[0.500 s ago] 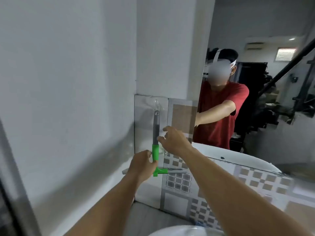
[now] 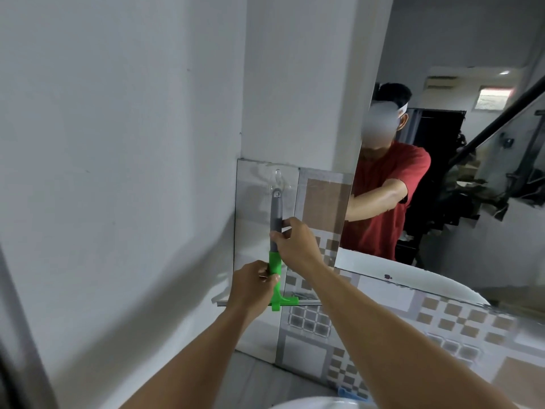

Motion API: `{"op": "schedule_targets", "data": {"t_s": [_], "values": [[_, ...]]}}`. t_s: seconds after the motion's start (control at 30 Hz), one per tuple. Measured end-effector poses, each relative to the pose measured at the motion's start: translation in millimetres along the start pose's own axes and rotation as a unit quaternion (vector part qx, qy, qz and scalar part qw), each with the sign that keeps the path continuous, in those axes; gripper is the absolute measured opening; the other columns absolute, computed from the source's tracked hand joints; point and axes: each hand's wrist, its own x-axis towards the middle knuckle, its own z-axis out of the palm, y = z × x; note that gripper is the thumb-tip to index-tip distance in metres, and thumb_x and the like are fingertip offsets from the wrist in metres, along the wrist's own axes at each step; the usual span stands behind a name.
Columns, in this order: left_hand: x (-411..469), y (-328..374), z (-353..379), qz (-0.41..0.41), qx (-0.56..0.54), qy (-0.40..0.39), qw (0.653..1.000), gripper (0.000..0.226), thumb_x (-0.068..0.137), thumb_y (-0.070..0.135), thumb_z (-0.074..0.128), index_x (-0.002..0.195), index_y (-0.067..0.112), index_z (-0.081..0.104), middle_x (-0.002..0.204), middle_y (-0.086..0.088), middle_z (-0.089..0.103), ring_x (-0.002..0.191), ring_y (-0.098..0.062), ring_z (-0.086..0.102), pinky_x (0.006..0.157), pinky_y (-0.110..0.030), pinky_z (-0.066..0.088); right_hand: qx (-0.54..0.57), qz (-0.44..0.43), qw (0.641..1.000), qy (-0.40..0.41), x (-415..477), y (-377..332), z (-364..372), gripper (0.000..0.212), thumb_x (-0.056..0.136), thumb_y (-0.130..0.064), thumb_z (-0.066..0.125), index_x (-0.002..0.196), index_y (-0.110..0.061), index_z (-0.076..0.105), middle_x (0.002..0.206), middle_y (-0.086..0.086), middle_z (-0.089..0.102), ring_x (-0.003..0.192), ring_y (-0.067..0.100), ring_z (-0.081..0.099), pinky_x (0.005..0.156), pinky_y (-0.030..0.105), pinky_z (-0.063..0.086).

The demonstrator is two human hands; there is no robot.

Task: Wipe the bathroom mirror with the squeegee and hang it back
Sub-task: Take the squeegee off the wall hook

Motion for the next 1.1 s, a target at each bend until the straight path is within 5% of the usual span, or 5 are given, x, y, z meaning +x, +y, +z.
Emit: {"op": "schedule_targets", "data": {"t_s": [0.13, 0.57, 0.67, 0.8, 1.1], "values": [[-8.0, 6.0, -6.2, -0.001, -0.011, 0.022, 1.0, 0.012, 0.093, 0.026, 0.064, 0.096, 0.018, 0.072, 0.089, 0.003, 0.073, 0.078, -0.011, 0.063, 0.058, -0.012, 0.038, 0.008, 0.002, 1.0, 0.009, -6.3, -6.7, -7.4, 0.029, 0.1, -0.025, 0.061, 0.126, -0.013, 0.055, 0.081, -0.011, 0.061, 0.067, 0.001, 0.06, 0.051, 0.019, 0.043], [-79.5, 78.8, -11.7, 0.094, -0.024, 0.038, 0.995, 0.015, 0.091, 0.032, 0.072, 0.098, 0.019, 0.07, 0.088, 0.007, 0.075, 0.078, -0.009, 0.069, 0.074, -0.028, 0.058, 0.054, -0.007, 0.996, 0.071, -81.3, -22.8, -99.4, 0.024, 0.092, -0.024, 0.072, 0.111, -0.018, 0.059, 0.093, -0.004, 0.068, 0.086, 0.019, 0.07, 0.076, 0.041, 0.062], [-104.8, 108.5, -8.7, 0.159, 0.025, 0.021, 0.987, 0.015, 0.096, 0.027, 0.066, 0.097, 0.012, 0.069, 0.089, -0.001, 0.075, 0.075, -0.013, 0.069, 0.073, -0.034, 0.06, 0.022, -0.027, 0.991, 0.127, -114.3, -20.0, -138.1, 0.047, 0.089, -0.022, 0.074, 0.128, -0.016, 0.048, 0.1, 0.002, 0.068, 0.084, 0.019, 0.066, 0.062, 0.027, 0.05], [-135.1, 150.1, -8.7, 0.186, 0.064, -0.02, 0.98, 0.021, 0.099, 0.031, 0.057, 0.095, 0.014, 0.068, 0.087, -0.004, 0.071, 0.076, -0.02, 0.066, 0.071, -0.039, 0.058, -0.047, -0.071, 0.975, 0.204, -155.4, -10.7, -187.6, 0.093, 0.081, -0.025, 0.082, 0.15, -0.031, 0.019, 0.125, 0.01, 0.052, 0.107, 0.025, 0.054, 0.086, 0.039, 0.052], [-182.2, 234.9, -11.6, 0.32, 0.208, -0.04, 0.924, 0.022, 0.09, 0.009, 0.066, 0.111, 0.015, 0.07, 0.095, -0.003, 0.065, 0.081, -0.023, 0.065, 0.075, -0.044, 0.059, -0.403, -0.098, 0.881, 0.226, -234.4, -3.5, -289.0, 0.039, 0.092, -0.058, 0.056, 0.114, -0.029, 0.071, 0.129, 0.007, 0.05, 0.116, 0.034, 0.039, 0.095, 0.05, 0.037]]}}
